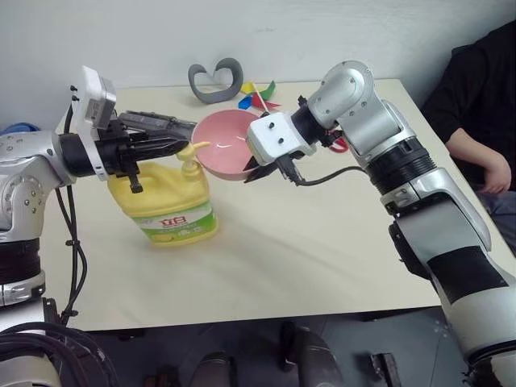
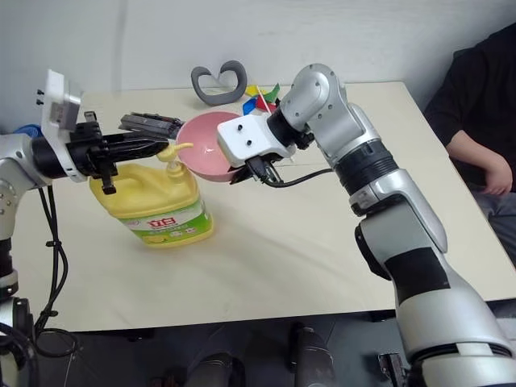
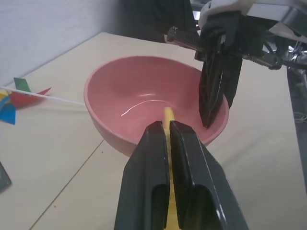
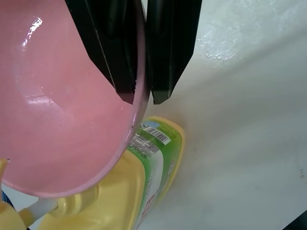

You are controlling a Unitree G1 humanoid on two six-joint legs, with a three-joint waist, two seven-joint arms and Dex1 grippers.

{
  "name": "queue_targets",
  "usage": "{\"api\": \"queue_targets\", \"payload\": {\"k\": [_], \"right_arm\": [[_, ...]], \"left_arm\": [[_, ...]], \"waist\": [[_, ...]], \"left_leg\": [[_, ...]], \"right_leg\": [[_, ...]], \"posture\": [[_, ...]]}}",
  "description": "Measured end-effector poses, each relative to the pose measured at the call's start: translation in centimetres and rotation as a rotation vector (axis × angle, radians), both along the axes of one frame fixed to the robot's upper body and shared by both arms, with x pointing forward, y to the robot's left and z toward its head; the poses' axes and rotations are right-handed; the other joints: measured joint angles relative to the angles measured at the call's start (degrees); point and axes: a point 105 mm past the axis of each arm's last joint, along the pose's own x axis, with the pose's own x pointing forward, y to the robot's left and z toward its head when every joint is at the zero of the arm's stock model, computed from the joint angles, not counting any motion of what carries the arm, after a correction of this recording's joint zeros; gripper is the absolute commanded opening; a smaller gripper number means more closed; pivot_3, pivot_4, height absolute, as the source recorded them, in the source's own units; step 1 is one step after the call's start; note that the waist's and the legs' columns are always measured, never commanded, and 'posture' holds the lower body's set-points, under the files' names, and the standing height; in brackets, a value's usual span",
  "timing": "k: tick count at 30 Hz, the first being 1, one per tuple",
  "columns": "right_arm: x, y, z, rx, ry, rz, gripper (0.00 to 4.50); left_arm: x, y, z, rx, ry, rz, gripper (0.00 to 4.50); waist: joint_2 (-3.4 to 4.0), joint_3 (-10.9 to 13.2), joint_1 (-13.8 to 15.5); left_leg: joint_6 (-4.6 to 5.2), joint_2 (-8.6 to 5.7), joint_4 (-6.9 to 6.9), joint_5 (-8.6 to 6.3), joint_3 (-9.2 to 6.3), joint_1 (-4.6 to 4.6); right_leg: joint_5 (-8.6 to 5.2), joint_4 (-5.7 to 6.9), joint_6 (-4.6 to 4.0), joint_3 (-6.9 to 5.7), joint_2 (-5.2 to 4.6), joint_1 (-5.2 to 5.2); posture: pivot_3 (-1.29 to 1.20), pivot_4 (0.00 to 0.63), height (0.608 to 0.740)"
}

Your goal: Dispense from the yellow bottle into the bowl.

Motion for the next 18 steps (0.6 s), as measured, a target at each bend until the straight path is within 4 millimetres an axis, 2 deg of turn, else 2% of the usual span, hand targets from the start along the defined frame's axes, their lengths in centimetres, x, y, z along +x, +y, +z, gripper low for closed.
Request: {"api": "queue_targets", "payload": {"k": [18], "right_arm": [[-0.01,-0.04,0.10,-0.003,-0.011,0.007,0.00]], "left_arm": [[0.31,-0.02,-0.71,0.123,-0.068,0.008,0.25]], "waist": [[0.00,0.0,0.3]], "left_leg": [[-0.03,-0.01,0.01,0.03,0.02,0.23]], "right_leg": [[0.00,0.08,0.00,0.04,-0.02,0.21]], "posture": [[0.00,0.150,0.740]]}}
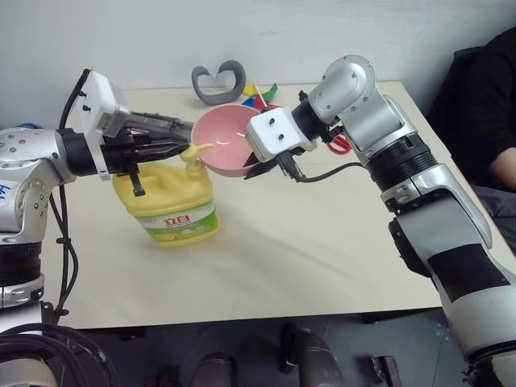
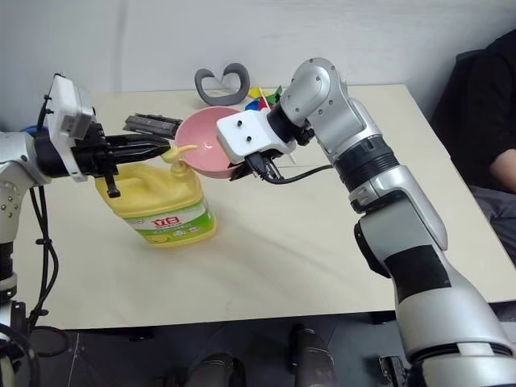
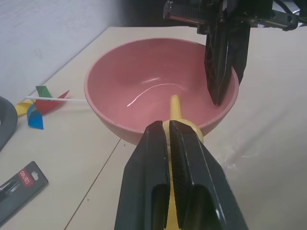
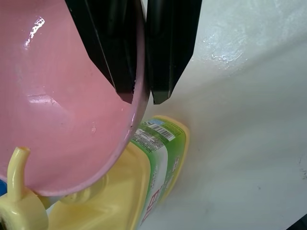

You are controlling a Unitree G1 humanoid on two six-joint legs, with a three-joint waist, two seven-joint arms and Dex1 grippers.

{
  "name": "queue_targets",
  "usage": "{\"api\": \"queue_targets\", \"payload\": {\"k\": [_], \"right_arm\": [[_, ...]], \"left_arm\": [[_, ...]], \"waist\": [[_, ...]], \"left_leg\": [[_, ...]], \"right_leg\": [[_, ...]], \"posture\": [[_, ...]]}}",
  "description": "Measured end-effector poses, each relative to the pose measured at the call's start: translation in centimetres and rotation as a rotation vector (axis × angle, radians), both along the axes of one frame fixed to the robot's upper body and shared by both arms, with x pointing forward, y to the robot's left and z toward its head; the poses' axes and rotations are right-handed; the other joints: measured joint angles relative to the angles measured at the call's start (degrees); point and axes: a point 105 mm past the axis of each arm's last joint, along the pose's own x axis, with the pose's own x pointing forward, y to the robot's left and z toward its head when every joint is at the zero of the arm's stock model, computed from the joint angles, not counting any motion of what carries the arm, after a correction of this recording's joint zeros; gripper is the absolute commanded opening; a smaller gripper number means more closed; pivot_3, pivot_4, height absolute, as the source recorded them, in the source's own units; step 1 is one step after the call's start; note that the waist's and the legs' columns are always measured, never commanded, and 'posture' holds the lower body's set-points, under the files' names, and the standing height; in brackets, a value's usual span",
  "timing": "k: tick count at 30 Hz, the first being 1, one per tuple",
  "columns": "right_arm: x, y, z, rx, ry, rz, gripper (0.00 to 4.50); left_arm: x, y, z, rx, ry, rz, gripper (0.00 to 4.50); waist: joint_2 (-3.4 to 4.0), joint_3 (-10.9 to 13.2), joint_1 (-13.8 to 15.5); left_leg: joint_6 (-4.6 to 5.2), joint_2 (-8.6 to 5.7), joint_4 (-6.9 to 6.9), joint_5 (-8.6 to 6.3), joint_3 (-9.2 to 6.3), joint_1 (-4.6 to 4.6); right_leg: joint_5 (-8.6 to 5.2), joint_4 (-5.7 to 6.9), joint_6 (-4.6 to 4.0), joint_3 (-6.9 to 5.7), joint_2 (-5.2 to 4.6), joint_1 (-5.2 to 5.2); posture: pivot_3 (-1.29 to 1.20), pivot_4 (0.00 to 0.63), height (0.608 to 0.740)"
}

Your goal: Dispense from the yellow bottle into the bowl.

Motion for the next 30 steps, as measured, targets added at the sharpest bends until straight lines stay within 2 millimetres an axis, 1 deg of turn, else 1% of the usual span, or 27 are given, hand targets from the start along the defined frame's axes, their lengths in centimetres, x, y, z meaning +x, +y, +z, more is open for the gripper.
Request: {"api": "queue_targets", "payload": {"k": [7,12,23,26,30], "right_arm": [[0.05,-0.07,-0.03,-0.003,0.000,-0.004,0.00],[0.08,-0.08,-0.16,-0.012,-0.001,-0.007,0.00],[0.06,0.05,-0.37,-0.021,0.001,-0.004,0.00],[0.11,0.02,-0.45,-0.028,-0.002,-0.008,0.00],[0.13,0.01,-0.44,-0.028,-0.004,-0.008,0.00]], "left_arm": [[0.27,-0.22,0.14,0.114,-0.061,-0.009,0.25],[0.63,-0.23,0.01,0.164,-0.079,-0.019,0.25],[0.44,0.02,-0.21,0.271,-0.126,-0.038,0.25],[0.50,0.16,-0.39,0.282,-0.131,-0.037,0.25],[0.77,0.50,-0.51,0.295,-0.135,-0.022,0.25]], "waist": [[0.05,0.0,0.0],[0.12,-0.1,0.0],[0.41,-0.2,-0.1],[0.42,-0.3,-0.1],[0.46,-0.3,-0.1]], "left_leg": [[0.00,0.00,-0.01,0.00,0.01,0.12],[0.00,0.02,-0.12,0.00,-0.04,0.33],[0.00,0.02,-0.15,0.00,-0.01,0.46],[0.00,0.02,-0.24,0.00,0.02,0.88],[0.01,0.03,-0.32,0.00,0.02,1.00]], "right_leg": [[0.00,0.01,0.00,0.01,0.00,0.11],[-0.01,-0.10,-0.01,-0.04,0.02,0.65],[-0.01,-0.08,-0.02,-0.01,0.02,0.71],[-0.03,-0.08,-0.03,0.03,0.02,0.79],[-0.04,-0.07,-0.05,0.09,0.03,0.88]], "posture": [[0.00,0.150,0.740],[0.00,0.150,0.740],[0.00,0.150,0.740],[0.00,0.150,0.740],[0.00,0.150,0.740]]}}
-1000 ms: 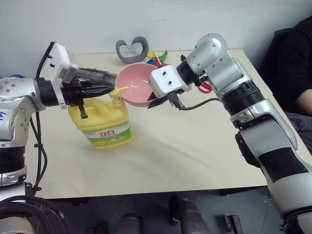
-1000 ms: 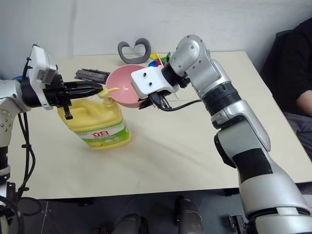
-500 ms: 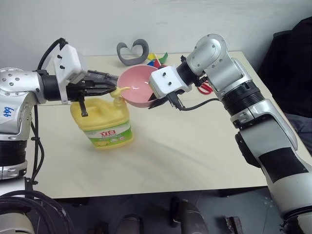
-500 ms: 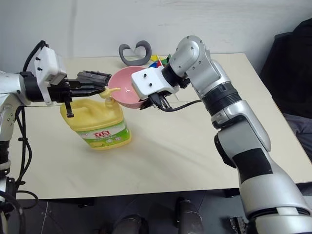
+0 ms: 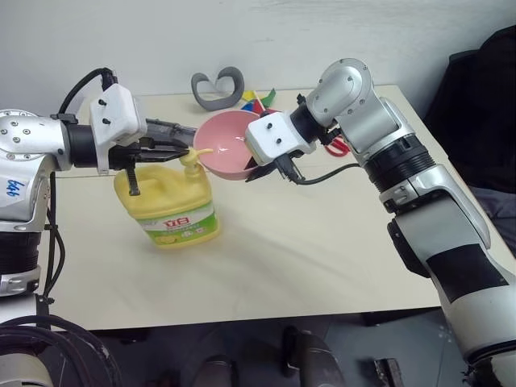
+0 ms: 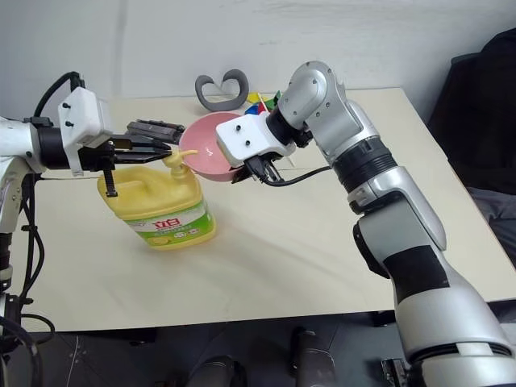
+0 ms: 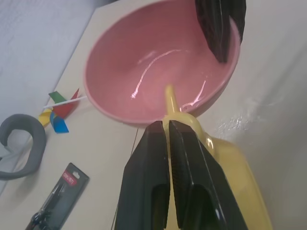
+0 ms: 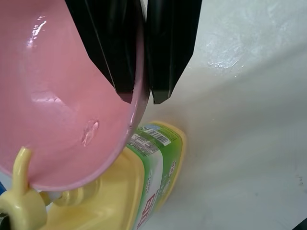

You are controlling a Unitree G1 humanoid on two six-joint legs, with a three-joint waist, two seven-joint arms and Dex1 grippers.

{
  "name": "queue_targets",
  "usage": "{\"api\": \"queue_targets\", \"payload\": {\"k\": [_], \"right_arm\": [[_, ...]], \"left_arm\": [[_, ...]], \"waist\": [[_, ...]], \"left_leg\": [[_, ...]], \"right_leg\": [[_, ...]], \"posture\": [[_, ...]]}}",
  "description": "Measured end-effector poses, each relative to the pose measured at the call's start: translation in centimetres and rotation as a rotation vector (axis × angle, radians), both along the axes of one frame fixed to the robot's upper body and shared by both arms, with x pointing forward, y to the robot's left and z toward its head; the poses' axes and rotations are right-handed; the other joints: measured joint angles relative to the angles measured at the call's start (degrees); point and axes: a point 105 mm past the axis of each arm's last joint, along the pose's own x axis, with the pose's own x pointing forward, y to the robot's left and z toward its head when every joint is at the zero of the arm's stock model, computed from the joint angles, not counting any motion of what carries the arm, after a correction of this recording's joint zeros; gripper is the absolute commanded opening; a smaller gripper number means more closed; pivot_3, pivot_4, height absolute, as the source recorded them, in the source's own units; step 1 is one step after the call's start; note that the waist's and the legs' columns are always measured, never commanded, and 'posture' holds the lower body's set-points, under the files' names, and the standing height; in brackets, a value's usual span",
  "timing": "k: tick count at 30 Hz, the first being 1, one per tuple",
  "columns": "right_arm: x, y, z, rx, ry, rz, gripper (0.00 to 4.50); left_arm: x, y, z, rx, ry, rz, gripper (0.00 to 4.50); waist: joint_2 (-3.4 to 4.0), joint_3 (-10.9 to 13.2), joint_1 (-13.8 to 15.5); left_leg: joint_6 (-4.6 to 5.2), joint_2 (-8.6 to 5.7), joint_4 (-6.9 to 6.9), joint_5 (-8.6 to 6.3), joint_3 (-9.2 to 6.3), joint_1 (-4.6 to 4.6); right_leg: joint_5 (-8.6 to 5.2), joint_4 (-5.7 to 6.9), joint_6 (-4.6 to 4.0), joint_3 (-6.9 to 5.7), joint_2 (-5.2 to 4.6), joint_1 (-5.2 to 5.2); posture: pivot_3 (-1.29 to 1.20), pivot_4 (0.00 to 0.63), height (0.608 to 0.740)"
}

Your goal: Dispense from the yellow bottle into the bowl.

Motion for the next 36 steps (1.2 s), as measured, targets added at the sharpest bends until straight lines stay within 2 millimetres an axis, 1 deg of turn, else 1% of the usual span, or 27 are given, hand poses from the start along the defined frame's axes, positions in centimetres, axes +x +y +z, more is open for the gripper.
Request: {"api": "queue_targets", "payload": {"k": [3,5,8,14,16,17,18,19,20,21,23,25,27,29,30,33,34,36], "right_arm": [[0.0,0.0,0.0,0.000,0.001,-0.002,0.00],[0.1,-0.1,-0.1,0.001,0.004,-0.005,0.00],[0.1,-0.1,0.0,0.005,0.004,-0.007,0.00],[0.0,-0.4,0.1,0.043,0.021,-0.002,0.00],[0.0,-0.7,0.1,0.059,0.031,-0.010,0.00],[0.0,-1.1,0.2,0.066,0.031,-0.017,0.00],[0.0,-1.3,0.2,0.067,0.028,-0.019,0.00],[0.0,-1.6,0.3,0.073,0.026,-0.022,0.00],[0.0,-1.9,0.1,0.079,0.032,-0.029,0.00],[0.0,-2.5,-0.5,0.084,0.048,-0.043,0.00],[0.1,-3.4,-1.1,0.089,0.067,-0.068,0.00],[0.0,-4.9,-2.2,0.097,0.091,-0.103,0.00],[-0.1,-6.2,-3.7,0.093,0.123,-0.143,0.00],[-0.3,-7.2,-5.4,0.091,0.157,-0.176,0.00],[-0.4,-7.6,-6.5,0.096,0.168,-0.196,0.00],[-0.4,-10.3,-10.1,0.104,0.204,-0.321,0.00],[-0.4,-10.9,-11.2,0.105,0.212,-0.357,0.00],[-0.6,-11.5,-12.9,0.115,0.213,-0.402,0.00]], "left_arm": [[0.1,0.0,0.0,-0.002,-0.004,0.001,0.25],[0.4,-0.1,0.1,-0.033,0.019,0.008,0.25],[0.6,-0.4,0.4,-0.129,0.090,0.015,0.25],[0.0,-0.2,1.0,-0.289,0.230,0.011,0.25],[-0.3,0.0,1.2,-0.331,0.276,0.014,0.62],[-0.6,0.2,1.6,-0.358,0.294,0.015,0.79],[-0.8,0.4,2.0,-0.372,0.295,0.015,1.07],[-1.2,0.6,2.8,-0.390,0.296,0.017,1.37],[-1.8,0.8,3.7,-0.410,0.288,0.010,1.66],[-2.7,1.2,4.8,-0.427,0.275,-0.002,1.96],[-3.7,1.5,5.9,-0.442,0.257,-0.014,2.52],[-5.4,1.8,7.1,-0.466,0.254,-0.030,3.10],[-7.0,2.1,8.2,-0.485,0.247,-0.042,3.76],[-9.0,2.2,8.7,-0.480,0.250,-0.045,4.38],[-10.2,2.4,8.5,-0.461,0.267,-0.029,4.49],[-13.5,2.8,6.8,-0.399,0.363,0.033,4.49],[-14.5,2.9,6.0,-0.377,0.398,0.058,4.49],[-16.0,2.9,4.0,-0.318,0.455,0.109,4.49]], "waist": [[0.01,0.0,0.0],[0.01,0.0,0.0],[0.01,0.0,0.0],[-0.04,0.1,0.0],[-0.12,0.1,0.0],[-0.13,0.1,0.0],[-0.14,0.1,0.0],[-0.25,0.2,0.0],[-0.28,0.2,0.0],[-0.28,0.2,0.0],[-0.28,0.2,0.0],[-0.30,0.2,0.0],[-0.32,0.2,0.0],[-0.33,0.2,0.0],[-0.33,0.2,-0.1],[-0.34,0.2,0.0],[-0.34,0.2,-0.1],[-0.32,0.3,-0.1]], "left_leg": [[0.00,0.01,0.00,0.00,-0.01,0.01],[0.00,0.00,0.01,0.00,0.00,0.01],[0.01,0.00,0.02,0.01,0.00,-0.02],[0.01,0.02,0.02,0.01,-0.06,-0.33],[0.00,0.03,0.06,0.01,-0.15,-0.49],[0.01,0.04,0.14,0.01,-0.23,-0.78],[0.01,0.03,0.19,0.01,-0.24,-0.96],[0.00,0.01,0.25,0.01,-0.17,-1.21],[0.00,0.01,0.25,0.01,-0.16,-1.35],[-0.01,0.02,0.23,0.02,-0.18,-1.37],[-0.01,0.01,0.21,0.01,-0.18,-1.41],[-0.01,0.01,0.22,0.01,-0.21,-1.48],[-0.01,0.01,0.23,0.01,-0.21,-1.48],[-0.01,0.01,0.23,0.01,-0.20,-1.45],[-0.01,0.02,0.20,0.01,-0.17,-1.41],[-0.05,0.02,0.16,0.03,-0.13,-1.28],[-0.07,0.02,0.19,0.04,-0.12,-1.26],[-0.11,0.03,0.17,0.05,-0.11,-1.11]], "right_leg": [[0.00,0.02,-0.01,0.02,0.00,0.00],[0.00,0.02,-0.01,0.01,0.00,-0.01],[0.00,0.02,-0.01,-0.01,-0.01,-0.05],[0.00,-0.09,-0.01,-0.15,0.00,-0.26],[0.00,-0.14,-0.01,-0.19,0.00,-0.33],[0.00,-0.16,-0.01,-0.20,-0.01,-0.53],[0.00,-0.13,0.00,-0.20,-0.01,-0.70],[0.01,-0.03,0.00,-0.19,-0.01,-1.03],[0.01,-0.03,0.00,-0.22,-0.01,-1.16],[0.01,-0.06,0.00,-0.27,0.00,-1.18],[0.01,-0.10,0.00,-0.28,0.00,-1.20],[0.01,-0.15,0.02,-0.31,0.00,-1.22],[0.02,-0.17,0.03,-0.30,0.00,-1.21],[0.02,-0.14,0.03,-0.26,-0.01,-1.20],[0.02,-0.15,0.03,-0.22,0.01,-1.19],[0.00,-0.12,0.02,-0.14,0.02,-1.14],[-0.01,-0.11,0.01,-0.13,0.02,-1.12],[-0.04,-0.03,-0.03,-0.02,0.05,-1.06]], "posture": [[0.00,0.150,0.740],[0.00,0.150,0.740],[0.00,0.150,0.740],[0.00,0.150,0.740],[0.00,0.150,0.740],[0.00,0.150,0.740],[0.00,0.150,0.740],[0.00,0.150,0.740],[0.00,0.150,0.740],[0.00,0.150,0.740],[0.00,0.150,0.740],[0.00,0.150,0.740],[0.00,0.150,0.740],[0.00,0.150,0.740],[0.00,0.150,0.740],[0.00,0.150,0.740],[0.00,0.150,0.740],[0.00,0.150,0.740]]}}
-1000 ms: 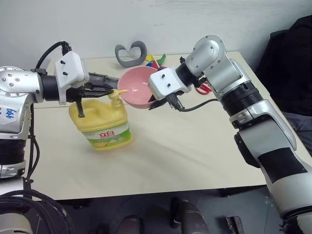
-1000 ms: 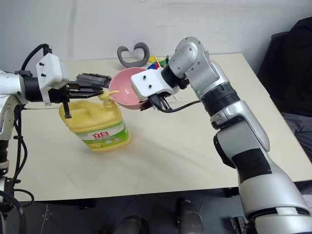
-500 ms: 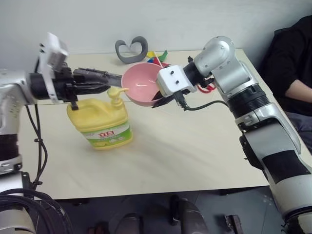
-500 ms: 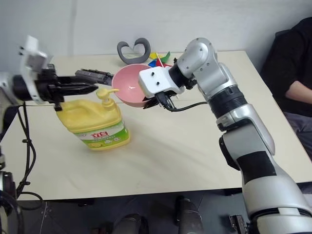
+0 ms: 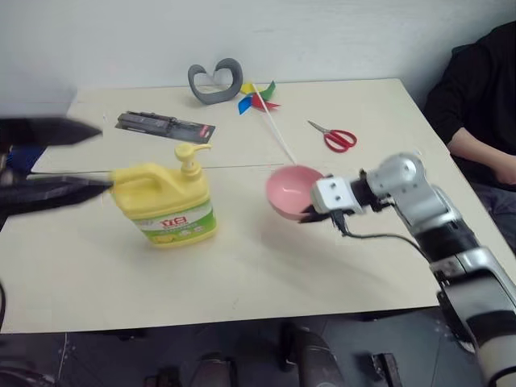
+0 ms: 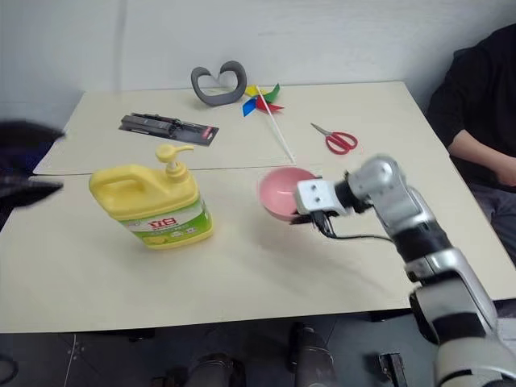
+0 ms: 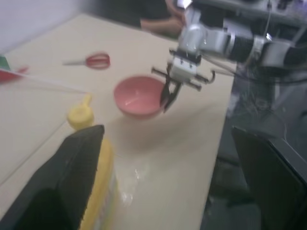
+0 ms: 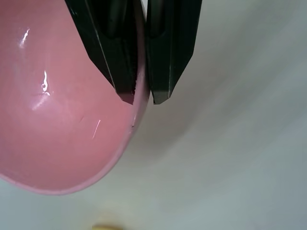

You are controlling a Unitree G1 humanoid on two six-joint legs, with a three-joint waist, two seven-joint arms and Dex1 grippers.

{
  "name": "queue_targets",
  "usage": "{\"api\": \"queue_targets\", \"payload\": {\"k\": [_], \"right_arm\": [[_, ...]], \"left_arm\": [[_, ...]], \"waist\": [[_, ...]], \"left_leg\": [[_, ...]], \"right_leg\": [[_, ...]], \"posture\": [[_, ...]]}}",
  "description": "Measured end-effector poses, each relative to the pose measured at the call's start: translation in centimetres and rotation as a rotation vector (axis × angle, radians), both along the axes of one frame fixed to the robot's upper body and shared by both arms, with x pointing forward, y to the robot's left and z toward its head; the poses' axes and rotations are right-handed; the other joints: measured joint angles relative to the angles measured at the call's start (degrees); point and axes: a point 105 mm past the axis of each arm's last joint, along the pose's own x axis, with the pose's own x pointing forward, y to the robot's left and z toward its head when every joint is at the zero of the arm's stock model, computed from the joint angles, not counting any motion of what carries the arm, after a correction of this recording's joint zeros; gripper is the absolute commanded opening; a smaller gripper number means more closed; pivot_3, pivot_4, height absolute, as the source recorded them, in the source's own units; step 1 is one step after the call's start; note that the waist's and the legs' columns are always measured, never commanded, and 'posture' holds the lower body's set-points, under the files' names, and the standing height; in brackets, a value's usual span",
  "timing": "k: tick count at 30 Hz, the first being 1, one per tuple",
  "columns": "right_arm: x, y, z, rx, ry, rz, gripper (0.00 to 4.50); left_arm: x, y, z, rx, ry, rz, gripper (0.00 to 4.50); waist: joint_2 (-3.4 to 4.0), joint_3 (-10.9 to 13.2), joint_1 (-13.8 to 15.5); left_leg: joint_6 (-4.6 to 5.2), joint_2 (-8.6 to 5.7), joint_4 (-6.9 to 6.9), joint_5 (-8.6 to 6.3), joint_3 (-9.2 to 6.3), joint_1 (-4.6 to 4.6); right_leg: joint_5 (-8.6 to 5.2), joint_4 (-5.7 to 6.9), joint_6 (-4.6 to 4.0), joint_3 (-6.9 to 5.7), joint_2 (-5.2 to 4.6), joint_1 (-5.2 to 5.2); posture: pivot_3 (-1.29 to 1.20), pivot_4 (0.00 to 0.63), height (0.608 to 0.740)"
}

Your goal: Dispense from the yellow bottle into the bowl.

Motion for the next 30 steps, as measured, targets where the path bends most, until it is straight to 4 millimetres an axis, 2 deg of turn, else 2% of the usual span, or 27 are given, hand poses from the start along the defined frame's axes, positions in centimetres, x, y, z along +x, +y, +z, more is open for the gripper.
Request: {"api": "queue_targets", "payload": {"k": [3,7,8,10,16,19,20,23,27,30], "right_arm": [[0.1,-0.4,-2.1,-0.003,-0.038,-0.056,0.00],[0.9,-0.1,-3.8,0.006,-0.085,-0.125,0.00],[1.0,0.2,-3.9,0.016,-0.096,-0.130,0.63],[1.1,0.2,-4.0,0.015,-0.120,-0.131,1.12],[0.7,-0.9,-3.7,0.064,-0.049,-0.183,3.25],[-0.1,-2.6,0.1,0.172,0.036,-0.226,4.26],[-0.4,-3.4,1.6,0.200,0.057,-0.238,4.46],[-1.4,-5.8,5.1,0.271,0.149,-0.277,4.46],[-2.8,-10.6,10.5,0.363,0.237,-0.391,4.46],[-3.2,-13.4,12.3,0.439,0.261,-0.488,4.46]], "left_arm": [[-1.2,0.3,-2.6,0.069,0.062,0.044,4.49],[-1.5,0.6,-2.7,0.086,0.012,0.077,4.49],[-1.5,0.6,-2.8,0.089,0.007,0.078,4.50],[-1.6,0.6,-3.2,0.093,0.015,0.077,4.50],[-1.8,1.2,-5.0,0.074,0.059,0.091,4.50],[-2.0,1.8,-5.5,0.074,0.063,0.116,4.50],[-2.1,2.0,-5.5,0.073,0.060,0.128,4.50],[-2.3,3.1,-5.0,0.044,0.048,0.169,4.50],[-2.9,4.9,-3.7,-0.021,0.013,0.246,4.50],[-3.5,6.4,-2.5,-0.079,-0.019,0.312,4.50]], "waist": [[0.00,0.0,0.0],[-0.02,0.0,0.1],[-0.02,0.0,0.1],[-0.02,0.0,0.1],[-0.02,0.0,0.1],[0.03,0.0,0.2],[0.02,0.0,0.3],[0.02,0.0,0.4],[0.01,0.1,0.3],[-0.03,0.1,0.2]], "left_leg": [[-0.17,0.04,-0.04,0.04,0.00,0.09],[-0.39,0.16,-0.08,0.11,-0.04,0.13],[-0.43,0.23,-0.09,0.11,-0.04,0.13],[-0.52,0.36,-0.10,0.07,-0.05,0.11],[-0.61,0.63,-0.13,0.00,-0.05,0.03],[-0.56,0.64,-0.12,-0.04,-0.10,0.05],[-0.55,0.67,-0.11,-0.07,-0.10,0.05],[-0.47,0.67,-0.12,-0.12,-0.10,0.10],[-0.43,0.70,-0.15,-0.20,-0.06,0.12],[-0.45,0.73,-0.18,-0.23,-0.01,0.13]], "right_leg": [[-0.10,-0.04,-0.17,0.05,0.05,0.00],[-0.24,0.08,-0.44,0.27,0.07,-0.01],[-0.26,0.10,-0.49,0.28,0.12,-0.03],[-0.29,0.17,-0.55,0.25,0.24,-0.04],[-0.25,0.05,-0.65,0.20,0.57,-0.06],[-0.25,0.02,-0.66,0.20,0.60,-0.05],[-0.26,0.00,-0.68,0.17,0.62,-0.03],[-0.29,-0.13,-0.72,0.09,0.63,-0.04],[-0.30,-0.12,-0.75,0.03,0.74,-0.09],[-0.32,-0.12,-0.77,0.02,0.79,-0.08]], "posture": [[0.00,0.150,0.740],[0.00,0.150,0.740],[0.00,0.150,0.740],[0.00,0.150,0.740],[0.00,0.150,0.740],[0.00,0.150,0.740],[0.00,0.150,0.740],[0.00,0.150,0.740],[0.00,0.150,0.740],[0.00,0.150,0.740]]}}
